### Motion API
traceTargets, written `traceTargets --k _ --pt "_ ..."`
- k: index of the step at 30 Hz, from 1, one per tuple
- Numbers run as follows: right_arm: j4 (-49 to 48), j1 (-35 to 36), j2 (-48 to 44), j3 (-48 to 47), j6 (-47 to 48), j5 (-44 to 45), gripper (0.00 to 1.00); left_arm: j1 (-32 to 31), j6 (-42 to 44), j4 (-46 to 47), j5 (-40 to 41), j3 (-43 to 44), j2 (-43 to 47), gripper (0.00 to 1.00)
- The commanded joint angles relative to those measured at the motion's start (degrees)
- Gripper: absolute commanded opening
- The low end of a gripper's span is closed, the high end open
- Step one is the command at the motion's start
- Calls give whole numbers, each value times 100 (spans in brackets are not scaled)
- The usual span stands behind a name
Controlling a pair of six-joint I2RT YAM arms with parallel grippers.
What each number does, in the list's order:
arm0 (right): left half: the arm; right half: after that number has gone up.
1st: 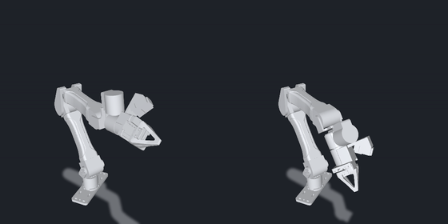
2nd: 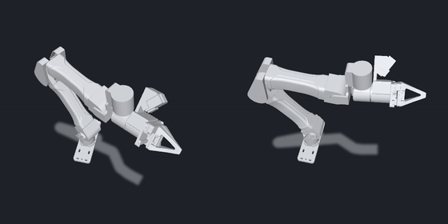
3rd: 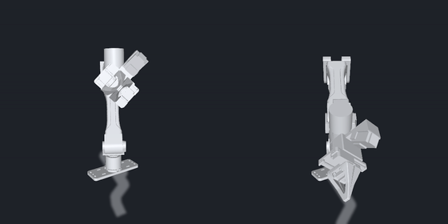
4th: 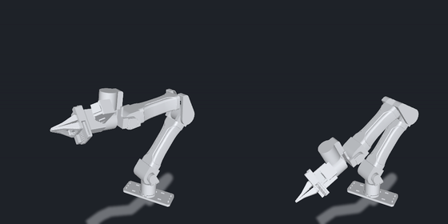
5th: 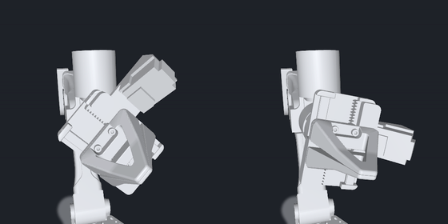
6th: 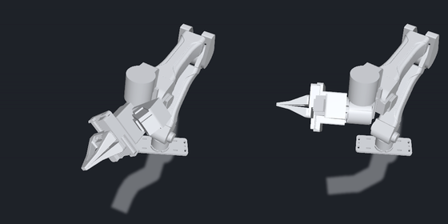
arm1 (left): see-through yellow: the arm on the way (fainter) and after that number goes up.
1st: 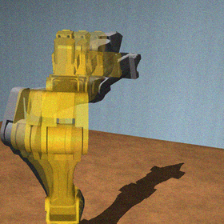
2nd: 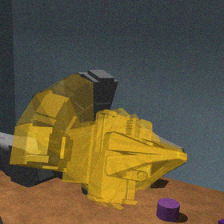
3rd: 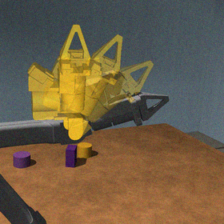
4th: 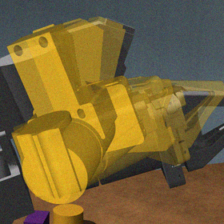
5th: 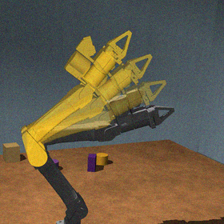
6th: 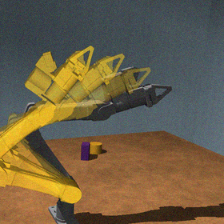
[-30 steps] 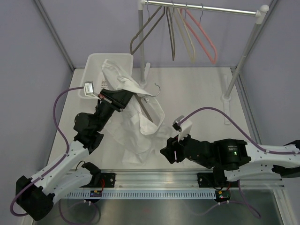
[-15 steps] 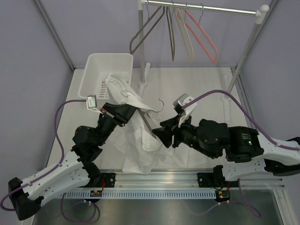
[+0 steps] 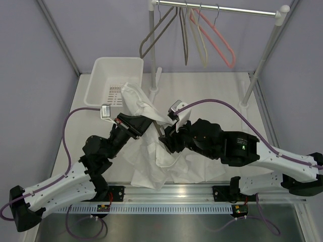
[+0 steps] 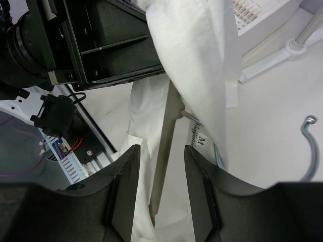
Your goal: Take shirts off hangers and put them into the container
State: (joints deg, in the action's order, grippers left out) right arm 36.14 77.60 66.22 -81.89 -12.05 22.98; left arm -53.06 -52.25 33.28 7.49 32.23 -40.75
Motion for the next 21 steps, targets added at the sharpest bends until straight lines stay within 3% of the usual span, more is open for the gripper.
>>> traceTargets --k 1,15,20,21 --pt "-336 -105 -214 32 212 -329 48 -82 101 346 245 152 138 0" --pt "-740 -316 32 384 186 -795 47 -135 -119 601 16 196 76 0" --pt "-810 -412 -12 481 203 -822 41 -161 -189 610 -45 187 181 0" --pt "-810 -421 -30 524 230 -778 36 -170 -215 610 -63 187 190 0"
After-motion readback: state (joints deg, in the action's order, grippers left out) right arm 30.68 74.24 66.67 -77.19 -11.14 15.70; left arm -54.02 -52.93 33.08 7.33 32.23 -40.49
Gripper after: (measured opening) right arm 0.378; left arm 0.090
